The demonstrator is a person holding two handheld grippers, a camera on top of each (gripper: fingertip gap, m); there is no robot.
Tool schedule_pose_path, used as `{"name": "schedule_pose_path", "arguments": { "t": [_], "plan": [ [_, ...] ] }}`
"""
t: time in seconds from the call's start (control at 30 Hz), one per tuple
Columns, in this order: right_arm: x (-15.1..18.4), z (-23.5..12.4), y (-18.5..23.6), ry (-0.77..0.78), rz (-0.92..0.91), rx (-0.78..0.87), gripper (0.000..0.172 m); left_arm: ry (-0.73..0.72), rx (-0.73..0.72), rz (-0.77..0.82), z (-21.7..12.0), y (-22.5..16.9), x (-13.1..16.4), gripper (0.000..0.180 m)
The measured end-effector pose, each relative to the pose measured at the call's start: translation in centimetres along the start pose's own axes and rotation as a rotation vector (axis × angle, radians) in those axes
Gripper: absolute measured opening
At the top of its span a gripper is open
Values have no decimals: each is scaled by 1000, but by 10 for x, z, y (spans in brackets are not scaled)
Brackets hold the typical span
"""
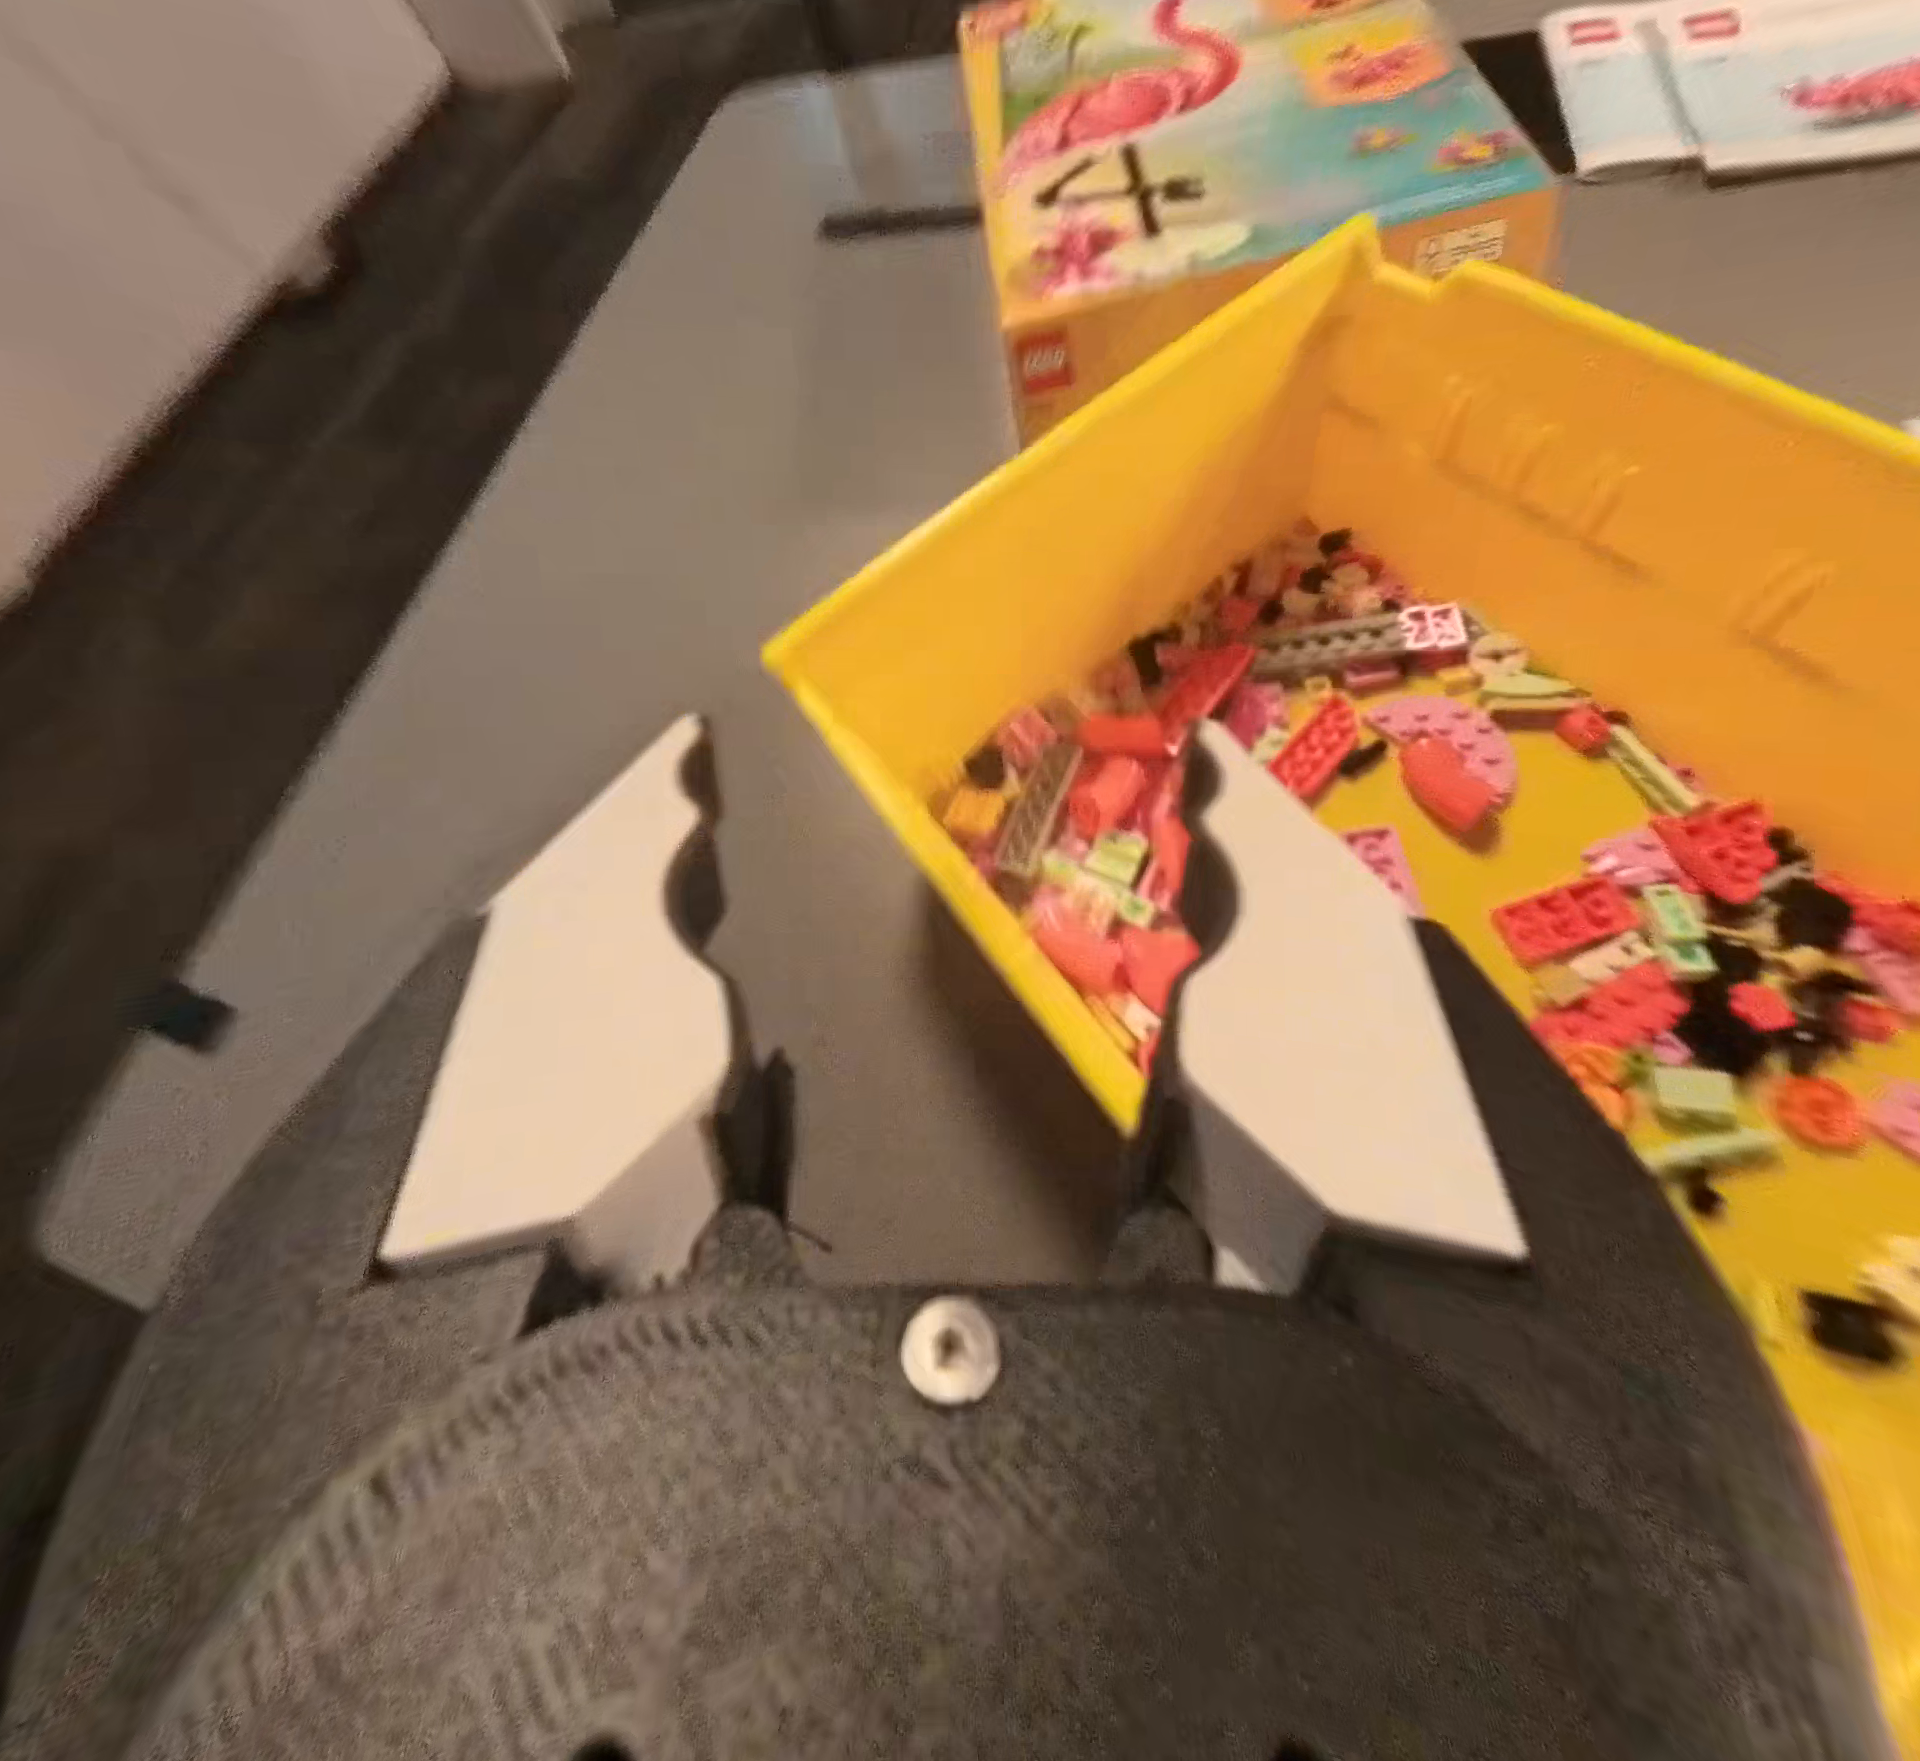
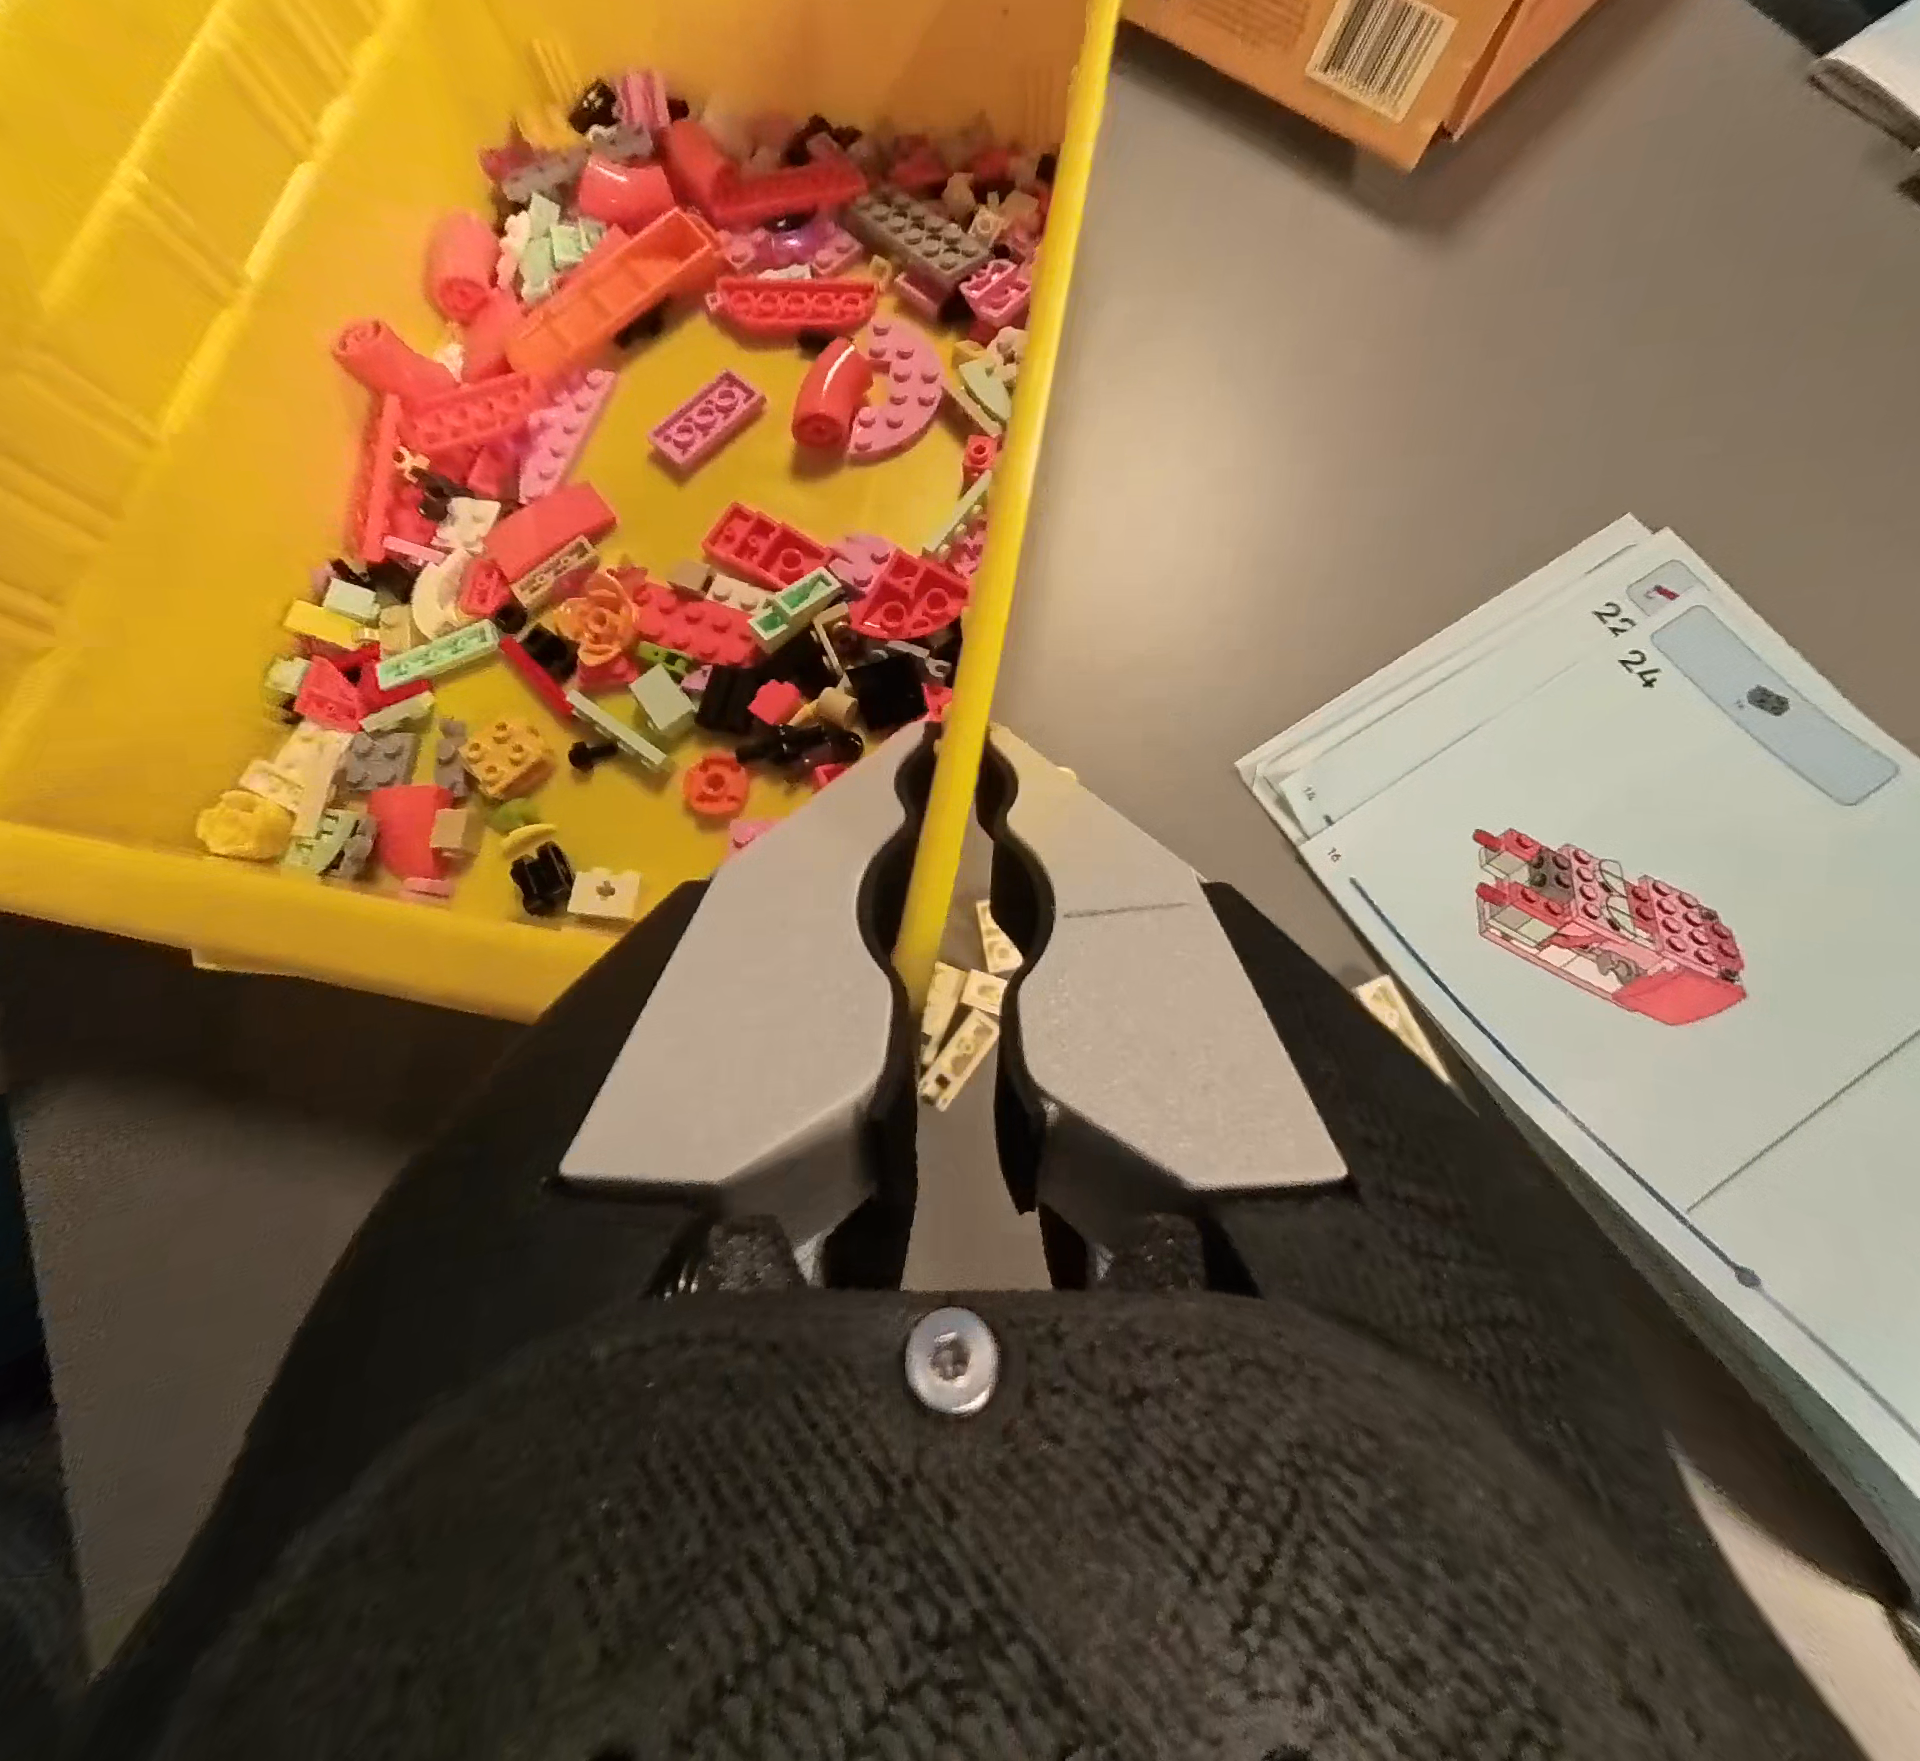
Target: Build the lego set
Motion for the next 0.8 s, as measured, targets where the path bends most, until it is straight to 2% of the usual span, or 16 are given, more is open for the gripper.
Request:
{"name": "schedule_pose_path", "arguments": {
  "t": [0.03, 0.07, 0.13, 0.17, 0.2, 0.23, 0.37, 0.6, 0.8],
  "plan": [
    [0, 0, 0, -4, 4, 2, 4, 31, 48, -89, -1, 5, 9, 101],
    [0, 0, 0, -5, 1, 9, 4, 63, 122, -176, 0, 7, 17, 107],
    [0, -1, 1, -7, -19, 30, 3, 131, 212, -285, 7, 10, 32, 107],
    [0, -1, 2, -10, -36, 41, 3, 177, 255, -300, 10, 10, 39, 90],
    [-1, -1, 2, -17, -58, 53, 2, 215, 315, -300, 11, 6, 43, 63],
    [-1, -2, 3, -25, -75, 67, 2, 228, 364, -307, 10, 2, 44, 46],
    [2, -7, 5, -103, -94, 109, 1, 222, 405, -305, 5, -1, 40, 39],
    [17, -24, 9, -341, -126, 186, 2, 20, 481, -257, -29, -10, 19, 34],
    [23, -30, 10, -445, -152, 213, 2, -59, 430, -132, -51, -17, 12, 35]
  ]
}}
Point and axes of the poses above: each gripper's, where its closed fingertips meet, z out along the fingers, x out of its underside, y = z × x across the jaws, the point moved 4 cm from there along -z, back along the fingers, and after that the axes turned 2 degrees about x, right-handed, at the moved point
